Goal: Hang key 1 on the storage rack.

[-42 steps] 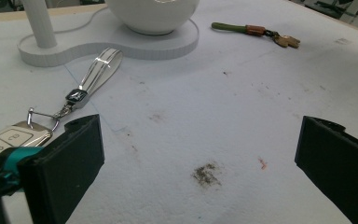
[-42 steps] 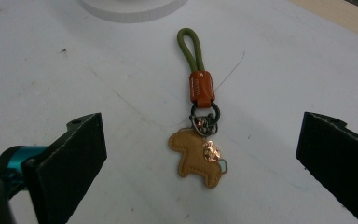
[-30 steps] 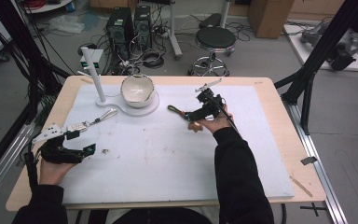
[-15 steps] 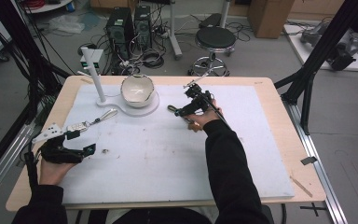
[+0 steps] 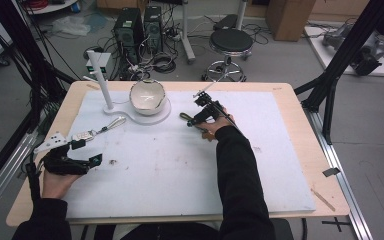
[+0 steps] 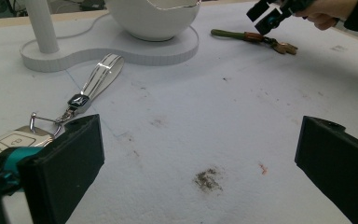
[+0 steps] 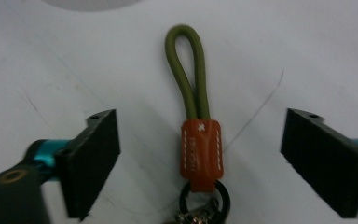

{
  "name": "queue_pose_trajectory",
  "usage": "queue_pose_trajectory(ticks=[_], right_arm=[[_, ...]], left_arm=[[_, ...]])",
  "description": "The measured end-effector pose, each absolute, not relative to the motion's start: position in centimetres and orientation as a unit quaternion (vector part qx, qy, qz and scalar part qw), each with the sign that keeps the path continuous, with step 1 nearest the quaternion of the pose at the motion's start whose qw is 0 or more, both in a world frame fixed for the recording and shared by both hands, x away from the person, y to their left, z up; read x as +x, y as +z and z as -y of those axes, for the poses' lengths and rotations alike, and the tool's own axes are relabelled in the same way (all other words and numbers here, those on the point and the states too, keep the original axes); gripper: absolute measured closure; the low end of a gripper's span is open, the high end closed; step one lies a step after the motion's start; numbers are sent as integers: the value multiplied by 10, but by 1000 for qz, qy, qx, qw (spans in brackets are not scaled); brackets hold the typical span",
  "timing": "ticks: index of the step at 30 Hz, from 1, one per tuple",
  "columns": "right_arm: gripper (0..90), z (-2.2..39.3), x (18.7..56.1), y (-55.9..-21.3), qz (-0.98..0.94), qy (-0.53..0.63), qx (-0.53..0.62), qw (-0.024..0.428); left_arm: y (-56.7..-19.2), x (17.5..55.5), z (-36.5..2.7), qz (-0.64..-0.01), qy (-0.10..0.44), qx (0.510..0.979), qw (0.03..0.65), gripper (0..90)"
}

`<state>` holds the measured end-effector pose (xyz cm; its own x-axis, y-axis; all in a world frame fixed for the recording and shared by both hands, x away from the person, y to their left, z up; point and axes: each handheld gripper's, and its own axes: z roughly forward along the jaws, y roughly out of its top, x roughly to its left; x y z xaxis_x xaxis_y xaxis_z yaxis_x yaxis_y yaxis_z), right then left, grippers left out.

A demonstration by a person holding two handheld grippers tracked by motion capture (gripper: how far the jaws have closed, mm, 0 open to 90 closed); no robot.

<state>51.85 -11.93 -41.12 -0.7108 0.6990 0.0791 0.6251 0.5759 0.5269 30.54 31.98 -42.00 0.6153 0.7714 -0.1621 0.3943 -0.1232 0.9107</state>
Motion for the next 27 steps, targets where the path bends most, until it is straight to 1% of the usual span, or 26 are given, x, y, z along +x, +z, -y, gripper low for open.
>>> queue_pose_trajectory(ticks=[3,7,10,11,13,14,15,16,17,18,19,21,27], right_arm=[[235,125,522,-416,-888,263,375,45],[331,127,524,-418,-889,262,372,44],[388,128,525,-419,-887,261,378,45],[388,128,525,-419,-887,261,378,45],[464,129,526,-420,-885,262,383,43],[464,129,526,-420,-885,262,383,43],[507,130,527,-421,-885,260,385,44],[507,130,527,-421,-885,260,385,44],[542,130,527,-422,-887,252,385,43],[542,130,527,-422,-887,252,385,43],[595,129,526,-422,-888,247,384,53],[664,128,525,-422,-888,246,384,59],[708,122,521,-420,-898,231,366,84]], left_arm=[[-420,305,-319,-401,179,728,526,17],[-420,305,-319,-400,178,731,523,17],[-420,305,-319,-400,178,732,522,17],[-420,305,-319,-400,178,732,522,17],[-420,305,-319,-400,178,732,521,17],[-420,305,-319,-400,178,732,521,17],[-420,305,-320,-401,179,733,519,17],[-420,305,-320,-401,179,733,519,17],[-420,305,-320,-401,179,733,519,17],[-420,305,-320,-401,179,733,519,17],[-420,305,-319,-401,178,732,520,17],[-420,305,-319,-400,178,733,521,17],[-420,305,-319,-400,179,733,520,17]])
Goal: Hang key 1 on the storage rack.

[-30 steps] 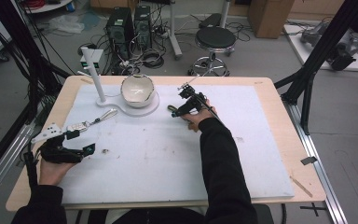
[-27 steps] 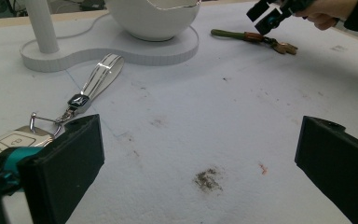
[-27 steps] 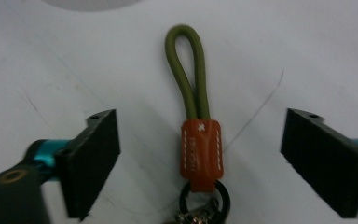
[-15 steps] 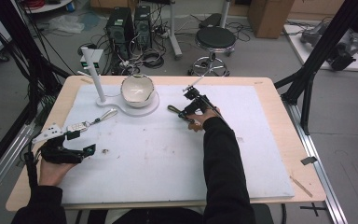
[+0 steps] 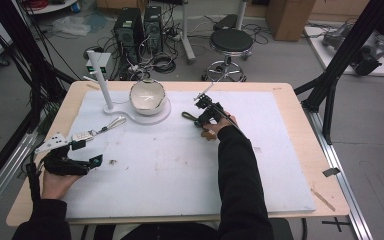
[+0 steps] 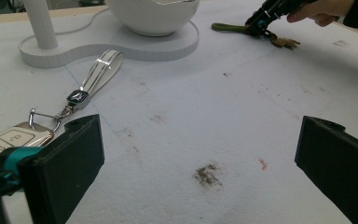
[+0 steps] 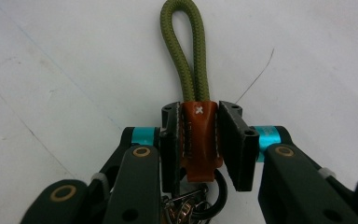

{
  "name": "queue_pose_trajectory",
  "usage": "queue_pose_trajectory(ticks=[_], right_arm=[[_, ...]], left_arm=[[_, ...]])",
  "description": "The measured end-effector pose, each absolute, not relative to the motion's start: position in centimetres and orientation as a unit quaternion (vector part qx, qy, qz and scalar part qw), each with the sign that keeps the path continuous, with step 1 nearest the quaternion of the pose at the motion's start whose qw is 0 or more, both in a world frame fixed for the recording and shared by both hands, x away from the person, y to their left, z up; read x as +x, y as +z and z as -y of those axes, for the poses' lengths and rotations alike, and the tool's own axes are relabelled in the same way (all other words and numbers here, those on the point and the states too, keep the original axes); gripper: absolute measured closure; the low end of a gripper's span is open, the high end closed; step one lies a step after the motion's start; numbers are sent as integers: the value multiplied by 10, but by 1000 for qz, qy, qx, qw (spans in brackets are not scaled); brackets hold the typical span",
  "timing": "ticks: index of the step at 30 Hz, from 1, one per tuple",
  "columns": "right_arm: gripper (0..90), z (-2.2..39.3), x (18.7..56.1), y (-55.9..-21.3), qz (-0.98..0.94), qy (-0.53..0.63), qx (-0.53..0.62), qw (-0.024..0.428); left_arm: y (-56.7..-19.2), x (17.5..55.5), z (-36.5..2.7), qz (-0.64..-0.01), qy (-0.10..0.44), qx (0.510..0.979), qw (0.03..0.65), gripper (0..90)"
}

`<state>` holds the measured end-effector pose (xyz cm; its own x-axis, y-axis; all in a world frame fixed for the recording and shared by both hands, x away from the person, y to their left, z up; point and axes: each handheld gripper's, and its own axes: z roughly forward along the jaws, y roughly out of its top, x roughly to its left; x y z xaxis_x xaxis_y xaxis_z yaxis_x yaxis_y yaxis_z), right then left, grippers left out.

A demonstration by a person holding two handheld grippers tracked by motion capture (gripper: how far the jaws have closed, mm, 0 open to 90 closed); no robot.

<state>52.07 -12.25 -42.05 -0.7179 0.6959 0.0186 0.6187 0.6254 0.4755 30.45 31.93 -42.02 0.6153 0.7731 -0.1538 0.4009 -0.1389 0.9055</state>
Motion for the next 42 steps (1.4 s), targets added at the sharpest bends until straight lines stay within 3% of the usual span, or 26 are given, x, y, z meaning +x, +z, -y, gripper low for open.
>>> queue_pose_trajectory(ticks=[13,30,42], right_arm=[[719,125,513,-408,-889,251,374,85],[721,121,481,-332,-863,355,336,128],[721,122,472,-300,-848,393,334,124]], left_arm=[[-420,303,-322,-403,180,730,522,17],[-419,304,-321,-404,182,726,526,17],[-419,302,-322,-405,182,725,526,17]])
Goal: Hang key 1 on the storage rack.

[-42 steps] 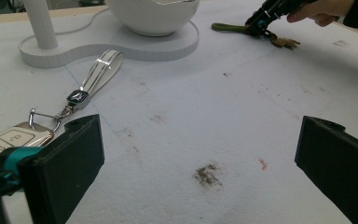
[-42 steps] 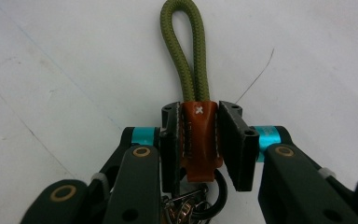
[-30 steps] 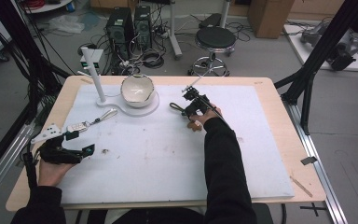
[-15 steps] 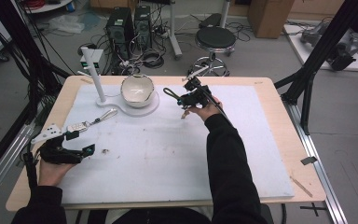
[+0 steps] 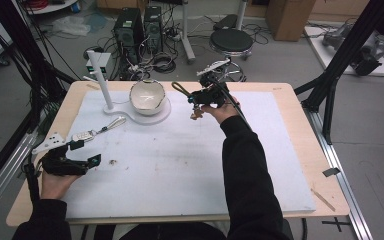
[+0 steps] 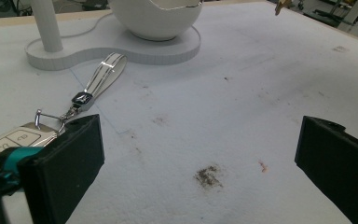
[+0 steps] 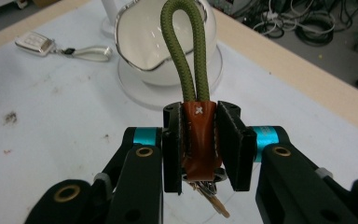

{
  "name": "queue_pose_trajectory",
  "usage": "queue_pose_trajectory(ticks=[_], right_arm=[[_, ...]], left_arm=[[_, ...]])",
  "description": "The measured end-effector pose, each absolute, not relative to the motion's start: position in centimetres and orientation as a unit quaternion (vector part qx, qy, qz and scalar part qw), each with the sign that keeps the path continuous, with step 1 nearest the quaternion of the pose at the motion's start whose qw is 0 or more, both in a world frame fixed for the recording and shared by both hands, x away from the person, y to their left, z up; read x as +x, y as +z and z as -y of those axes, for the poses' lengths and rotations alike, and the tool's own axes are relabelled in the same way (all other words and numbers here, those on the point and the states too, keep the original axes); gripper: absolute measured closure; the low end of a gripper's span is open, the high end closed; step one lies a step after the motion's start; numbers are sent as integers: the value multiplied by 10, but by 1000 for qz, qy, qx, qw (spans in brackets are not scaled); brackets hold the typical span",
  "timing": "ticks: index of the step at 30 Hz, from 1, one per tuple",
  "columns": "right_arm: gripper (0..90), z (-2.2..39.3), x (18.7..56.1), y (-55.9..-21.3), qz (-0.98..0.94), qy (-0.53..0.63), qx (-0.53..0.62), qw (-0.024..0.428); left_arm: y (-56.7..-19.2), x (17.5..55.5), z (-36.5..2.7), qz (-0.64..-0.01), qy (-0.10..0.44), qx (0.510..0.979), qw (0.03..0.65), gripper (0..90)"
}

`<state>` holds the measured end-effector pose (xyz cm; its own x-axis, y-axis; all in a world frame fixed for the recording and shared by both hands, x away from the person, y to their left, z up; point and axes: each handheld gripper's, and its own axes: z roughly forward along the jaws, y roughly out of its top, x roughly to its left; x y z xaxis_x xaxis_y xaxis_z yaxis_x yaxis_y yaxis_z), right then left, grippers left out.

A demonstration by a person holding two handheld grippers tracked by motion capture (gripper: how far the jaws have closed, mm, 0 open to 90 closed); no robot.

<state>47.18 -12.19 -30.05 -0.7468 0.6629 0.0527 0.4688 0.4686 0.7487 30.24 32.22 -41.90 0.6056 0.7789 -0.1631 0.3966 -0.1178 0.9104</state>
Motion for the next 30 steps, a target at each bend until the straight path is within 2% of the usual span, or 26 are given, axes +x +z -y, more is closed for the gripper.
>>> queue_pose_trajectory(ticks=[14,30], right_arm=[[720,93,468,-274,-850,406,312,125],[720,49,468,-264,-862,402,282,125]], left_arm=[[-419,302,-322,-405,182,726,525,17],[-419,302,-323,-404,180,724,529,17]])
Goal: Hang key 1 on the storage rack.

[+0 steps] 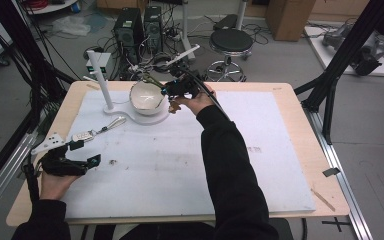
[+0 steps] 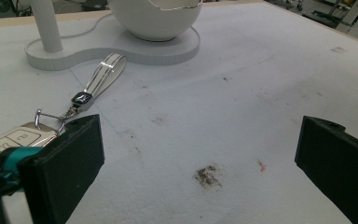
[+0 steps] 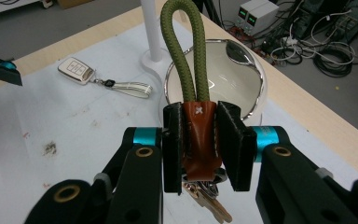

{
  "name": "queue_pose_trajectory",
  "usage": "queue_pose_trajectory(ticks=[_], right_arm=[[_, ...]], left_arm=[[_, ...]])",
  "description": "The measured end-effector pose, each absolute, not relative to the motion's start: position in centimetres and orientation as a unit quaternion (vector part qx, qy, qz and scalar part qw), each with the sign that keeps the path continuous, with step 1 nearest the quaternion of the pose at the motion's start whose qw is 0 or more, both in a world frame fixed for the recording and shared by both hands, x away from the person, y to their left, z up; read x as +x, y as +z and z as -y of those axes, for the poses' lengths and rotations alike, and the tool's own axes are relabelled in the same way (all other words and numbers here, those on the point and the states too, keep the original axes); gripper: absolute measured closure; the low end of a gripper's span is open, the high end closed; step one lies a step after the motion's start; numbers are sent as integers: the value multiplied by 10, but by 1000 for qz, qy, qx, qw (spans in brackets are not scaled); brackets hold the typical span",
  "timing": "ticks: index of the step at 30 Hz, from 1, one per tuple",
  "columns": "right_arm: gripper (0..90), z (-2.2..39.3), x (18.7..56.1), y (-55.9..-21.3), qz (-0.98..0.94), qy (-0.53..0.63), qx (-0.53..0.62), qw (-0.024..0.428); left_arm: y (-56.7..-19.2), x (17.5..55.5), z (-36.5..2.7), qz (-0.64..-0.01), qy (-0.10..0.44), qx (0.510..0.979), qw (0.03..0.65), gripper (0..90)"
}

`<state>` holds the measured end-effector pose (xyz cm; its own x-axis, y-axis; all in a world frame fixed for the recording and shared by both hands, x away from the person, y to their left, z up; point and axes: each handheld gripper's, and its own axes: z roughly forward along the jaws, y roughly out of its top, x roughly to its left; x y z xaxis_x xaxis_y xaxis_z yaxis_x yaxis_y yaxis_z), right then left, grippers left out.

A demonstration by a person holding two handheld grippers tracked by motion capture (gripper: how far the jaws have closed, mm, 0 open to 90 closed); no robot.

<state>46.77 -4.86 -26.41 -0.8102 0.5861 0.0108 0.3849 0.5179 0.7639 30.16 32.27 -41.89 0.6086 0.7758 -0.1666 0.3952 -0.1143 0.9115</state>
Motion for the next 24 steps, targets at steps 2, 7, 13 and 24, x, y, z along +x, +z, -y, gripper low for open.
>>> queue_pose_trajectory(ticks=[2,7,13,24], right_arm=[[719,43,467,-263,-863,402,279,124],[719,27,467,-260,-868,401,263,126],[719,11,466,-258,-871,402,253,123],[719,-22,467,-253,-878,398,235,124]], left_arm=[[-419,302,-323,-403,179,724,530,17],[-419,302,-323,-404,179,723,531,17],[-419,302,-323,-403,179,722,532,17],[-419,302,-324,-403,177,719,537,17]])
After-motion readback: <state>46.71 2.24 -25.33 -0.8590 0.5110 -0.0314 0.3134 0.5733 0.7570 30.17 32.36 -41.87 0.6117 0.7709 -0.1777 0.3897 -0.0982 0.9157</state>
